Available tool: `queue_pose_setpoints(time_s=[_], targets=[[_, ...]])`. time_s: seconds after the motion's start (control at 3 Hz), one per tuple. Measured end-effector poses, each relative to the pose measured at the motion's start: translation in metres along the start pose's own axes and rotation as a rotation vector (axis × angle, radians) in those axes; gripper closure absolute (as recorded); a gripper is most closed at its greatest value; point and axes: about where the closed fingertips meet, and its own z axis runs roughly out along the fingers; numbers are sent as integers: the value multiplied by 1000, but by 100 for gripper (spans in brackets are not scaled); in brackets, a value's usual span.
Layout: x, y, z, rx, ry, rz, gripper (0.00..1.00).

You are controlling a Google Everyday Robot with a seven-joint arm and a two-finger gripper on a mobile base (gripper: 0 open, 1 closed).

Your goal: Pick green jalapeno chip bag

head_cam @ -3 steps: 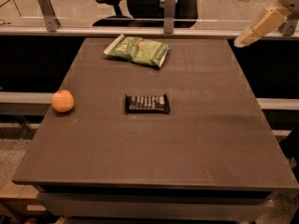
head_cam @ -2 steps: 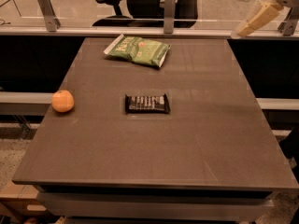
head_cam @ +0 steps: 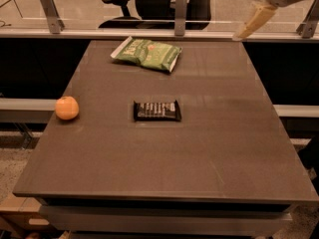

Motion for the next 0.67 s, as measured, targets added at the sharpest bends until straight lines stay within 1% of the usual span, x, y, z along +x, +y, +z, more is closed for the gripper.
queue_pose_setpoints(time_s=[0.33, 0.67], targets=[[-2, 4, 33, -92, 44, -62, 0], [-5, 10, 59, -185, 51, -89, 0]])
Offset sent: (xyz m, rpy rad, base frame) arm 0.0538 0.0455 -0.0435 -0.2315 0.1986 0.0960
